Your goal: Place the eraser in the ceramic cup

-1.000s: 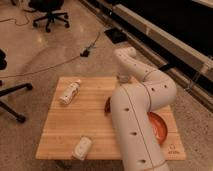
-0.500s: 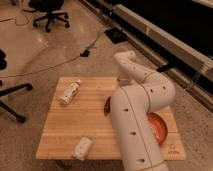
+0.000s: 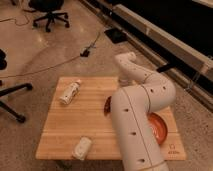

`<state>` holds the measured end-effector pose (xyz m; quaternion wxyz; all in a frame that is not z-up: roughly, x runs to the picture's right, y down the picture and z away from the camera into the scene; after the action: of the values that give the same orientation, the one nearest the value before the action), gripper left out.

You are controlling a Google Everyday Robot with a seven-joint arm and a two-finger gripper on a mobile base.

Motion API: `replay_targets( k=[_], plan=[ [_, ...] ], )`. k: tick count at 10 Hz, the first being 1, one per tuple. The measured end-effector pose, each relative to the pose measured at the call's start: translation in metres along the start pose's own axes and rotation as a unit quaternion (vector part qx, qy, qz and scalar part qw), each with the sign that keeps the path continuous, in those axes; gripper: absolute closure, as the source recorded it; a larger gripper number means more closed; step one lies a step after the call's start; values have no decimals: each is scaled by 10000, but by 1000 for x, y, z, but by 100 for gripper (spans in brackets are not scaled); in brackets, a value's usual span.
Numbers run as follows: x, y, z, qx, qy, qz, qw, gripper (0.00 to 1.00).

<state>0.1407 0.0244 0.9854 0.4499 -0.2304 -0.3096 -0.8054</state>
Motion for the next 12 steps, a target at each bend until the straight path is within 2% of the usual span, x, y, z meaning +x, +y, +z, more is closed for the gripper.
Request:
replay_targets(
  k=[1, 2, 5, 6, 9, 11, 12],
  plan=[
    [1, -1, 0, -10, 3, -16, 10000, 57],
    [1, -2, -1, -7, 8, -27, 10000, 70],
    [-3, -3, -4, 38, 20, -91, 9999, 96],
    [-4, -7, -9, 71, 54, -153, 9998, 100],
    [-8, -16, -21, 175, 117, -328, 9992, 100],
    [-17, -27, -40, 257, 244, -528, 9980, 100],
    [-24, -35, -58, 289, 377, -696, 9964, 100]
  ],
)
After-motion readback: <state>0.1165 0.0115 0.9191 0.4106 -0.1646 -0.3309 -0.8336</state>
